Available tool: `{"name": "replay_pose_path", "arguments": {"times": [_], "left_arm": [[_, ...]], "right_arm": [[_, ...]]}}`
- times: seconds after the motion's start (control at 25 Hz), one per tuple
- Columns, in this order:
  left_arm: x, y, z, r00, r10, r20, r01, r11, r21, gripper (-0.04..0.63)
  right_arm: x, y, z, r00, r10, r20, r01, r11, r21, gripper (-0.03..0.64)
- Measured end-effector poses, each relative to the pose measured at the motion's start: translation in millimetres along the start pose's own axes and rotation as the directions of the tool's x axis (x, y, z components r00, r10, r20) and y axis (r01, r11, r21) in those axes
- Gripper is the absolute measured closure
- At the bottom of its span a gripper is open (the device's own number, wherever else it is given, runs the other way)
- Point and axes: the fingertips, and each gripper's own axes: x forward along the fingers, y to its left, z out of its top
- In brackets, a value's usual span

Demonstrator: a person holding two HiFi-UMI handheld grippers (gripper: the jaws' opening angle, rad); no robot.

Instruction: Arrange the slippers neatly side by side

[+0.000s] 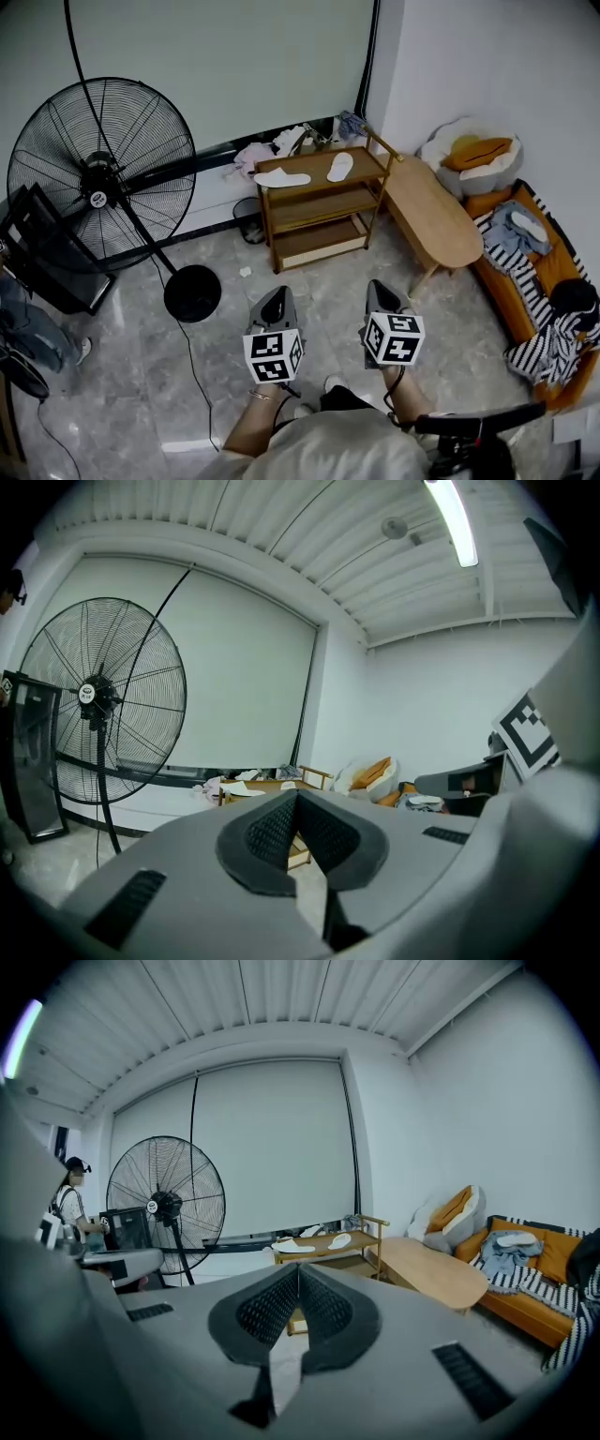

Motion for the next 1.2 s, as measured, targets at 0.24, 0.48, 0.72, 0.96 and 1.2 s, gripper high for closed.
{"name": "replay_pose_path", "arguments": {"times": [0.24, 0.48, 0.72, 0.96, 1.2], "left_arm": [[19.7, 13.3, -0.3, 1.0, 0.01, 0.001, -0.01, 1.0, -0.009, 0.588], [50.5, 23.6, 1.8, 0.999, 0.033, -0.007, -0.033, 0.999, -0.02, 0.588], [99.8, 29.7, 11.5, 0.999, 0.031, -0.01, -0.031, 0.999, -0.017, 0.588], [152.8, 22.8, 31.6, 1.0, 0.018, 0.003, -0.018, 1.0, 0.001, 0.588], [199.3, 19.2, 42.5, 1.0, 0.024, -0.004, -0.024, 1.0, 0.01, 0.588]], "right_arm": [[17.6, -8.7, -3.8, 1.0, -0.026, -0.011, 0.026, 1.0, 0.008, 0.583], [48.4, -20.9, 5.2, 0.999, -0.025, -0.019, 0.026, 1.0, 0.012, 0.583], [88.7, -31.1, 22.8, 1.0, -0.011, -0.023, 0.011, 1.0, 0.01, 0.583], [126.8, -57.0, 48.0, 1.0, -0.015, -0.019, 0.015, 1.0, 0.005, 0.583], [164.8, -83.8, 65.0, 1.0, -0.009, -0.028, 0.01, 1.0, 0.011, 0.583]]}}
